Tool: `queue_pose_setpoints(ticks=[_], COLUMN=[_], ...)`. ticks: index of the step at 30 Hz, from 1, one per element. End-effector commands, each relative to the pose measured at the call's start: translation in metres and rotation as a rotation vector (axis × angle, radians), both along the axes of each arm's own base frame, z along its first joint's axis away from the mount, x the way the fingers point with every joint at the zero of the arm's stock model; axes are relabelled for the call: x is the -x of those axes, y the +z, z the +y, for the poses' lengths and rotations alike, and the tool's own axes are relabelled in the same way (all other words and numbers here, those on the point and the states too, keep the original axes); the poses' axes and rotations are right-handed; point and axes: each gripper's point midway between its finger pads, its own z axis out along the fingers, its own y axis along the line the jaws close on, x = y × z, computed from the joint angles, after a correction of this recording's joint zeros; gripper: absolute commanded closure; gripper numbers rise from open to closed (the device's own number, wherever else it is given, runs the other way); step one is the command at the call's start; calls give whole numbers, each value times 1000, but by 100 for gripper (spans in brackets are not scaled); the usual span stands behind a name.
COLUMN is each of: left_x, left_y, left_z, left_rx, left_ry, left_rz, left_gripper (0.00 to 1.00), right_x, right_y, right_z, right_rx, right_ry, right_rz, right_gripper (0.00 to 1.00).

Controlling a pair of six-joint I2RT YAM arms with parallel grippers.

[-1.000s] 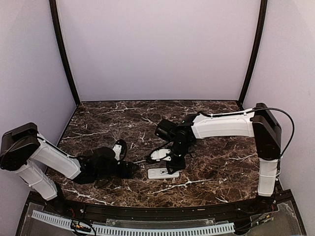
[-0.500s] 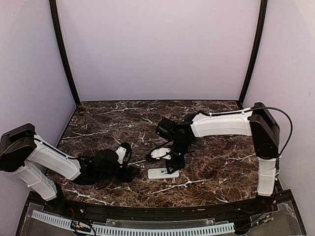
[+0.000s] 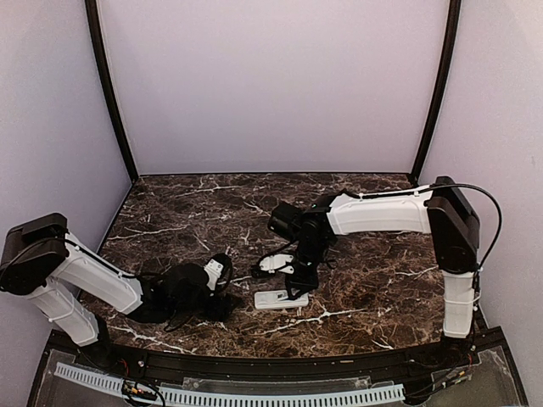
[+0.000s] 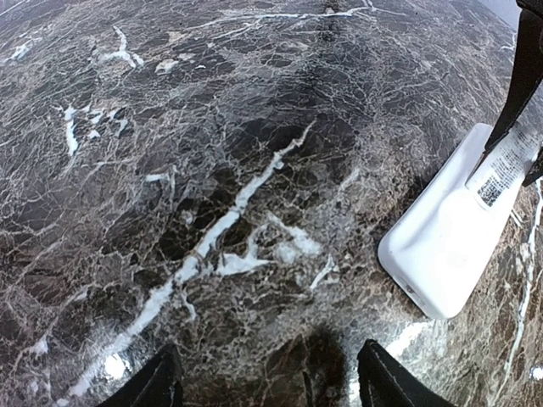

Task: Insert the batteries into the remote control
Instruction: Place the battery cover on the remote control without the battery cover.

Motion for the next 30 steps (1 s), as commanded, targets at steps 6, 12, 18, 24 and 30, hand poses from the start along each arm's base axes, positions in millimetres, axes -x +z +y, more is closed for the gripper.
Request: queue_pose_setpoints(ticks=[6, 12, 18, 24, 30], left_x=[3, 3, 3, 3, 3], left_y=[-3, -4, -4, -5, -6], left_z=[-3, -3, -2, -2, -2], left_rx=[-21, -24, -25, -28, -28], left_ry=[-33, -32, -32, -29, -33], left_rz=[-12, -13, -12, -11, -10], left_gripper=[30, 30, 30, 30, 30], right_x=[5, 5, 5, 4, -1], right_y=[-10, -9, -9, -9, -7], right_z=[4, 4, 6, 7, 9], right_rx=[26, 24, 21, 17, 11], right_ry=[-18, -18, -15, -16, -15], right_rz=[48, 47, 46, 44, 22], right_gripper=[91, 77, 71, 67, 66])
